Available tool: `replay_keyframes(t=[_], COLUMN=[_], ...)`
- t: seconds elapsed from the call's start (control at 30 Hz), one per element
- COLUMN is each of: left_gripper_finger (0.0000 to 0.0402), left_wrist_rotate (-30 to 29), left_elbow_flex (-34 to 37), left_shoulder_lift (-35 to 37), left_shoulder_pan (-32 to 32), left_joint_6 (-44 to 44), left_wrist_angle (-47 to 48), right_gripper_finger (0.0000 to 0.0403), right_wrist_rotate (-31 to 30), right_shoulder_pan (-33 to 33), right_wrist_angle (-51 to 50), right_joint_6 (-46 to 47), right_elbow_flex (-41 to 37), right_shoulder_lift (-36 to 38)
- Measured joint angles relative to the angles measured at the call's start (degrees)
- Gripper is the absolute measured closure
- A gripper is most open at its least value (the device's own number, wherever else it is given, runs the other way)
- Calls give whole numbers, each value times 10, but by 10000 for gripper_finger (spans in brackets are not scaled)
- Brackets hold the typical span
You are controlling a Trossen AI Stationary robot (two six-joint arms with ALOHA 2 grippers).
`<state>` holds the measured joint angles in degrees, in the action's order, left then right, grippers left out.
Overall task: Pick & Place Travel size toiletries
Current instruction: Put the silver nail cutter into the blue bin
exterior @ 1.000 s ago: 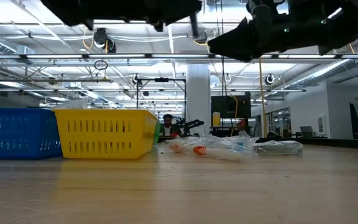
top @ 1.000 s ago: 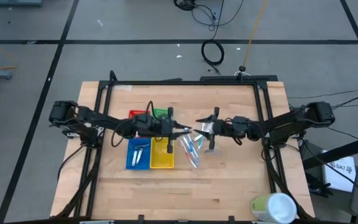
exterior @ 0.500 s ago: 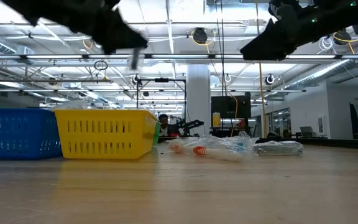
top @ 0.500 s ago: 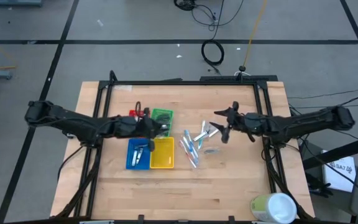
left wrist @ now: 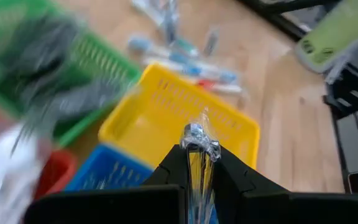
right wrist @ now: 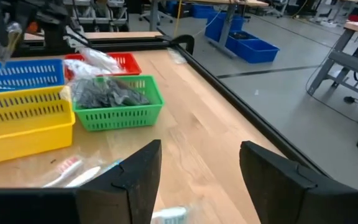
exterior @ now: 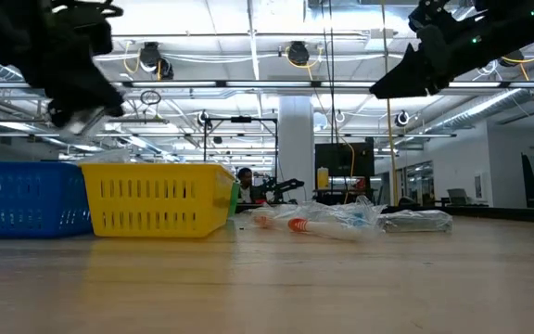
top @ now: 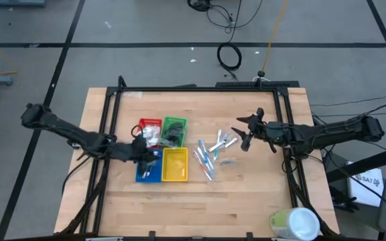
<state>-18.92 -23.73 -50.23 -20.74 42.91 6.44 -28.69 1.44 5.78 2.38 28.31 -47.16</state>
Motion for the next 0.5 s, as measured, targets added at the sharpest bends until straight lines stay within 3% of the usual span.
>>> replay_keyframes(t=[0.27, 0.5], left_gripper_finger=[359, 341], left_wrist_rotate=[-59, -36], left_elbow_flex=[0, 0], left_shoulder_lift=[3, -22], left_shoulder_pan=[-41, -42], left_joint_6=[287, 328], left_wrist_angle=[119, 117], right_gripper_finger=[200, 200], right_wrist_rotate=[0, 2], right_shoulder_pan=[-7, -7], right_wrist_angle=[5, 5], right_joint_6=[0, 0], right_elbow_flex=[-3, -3], right_shoulder_lift=[2, 2])
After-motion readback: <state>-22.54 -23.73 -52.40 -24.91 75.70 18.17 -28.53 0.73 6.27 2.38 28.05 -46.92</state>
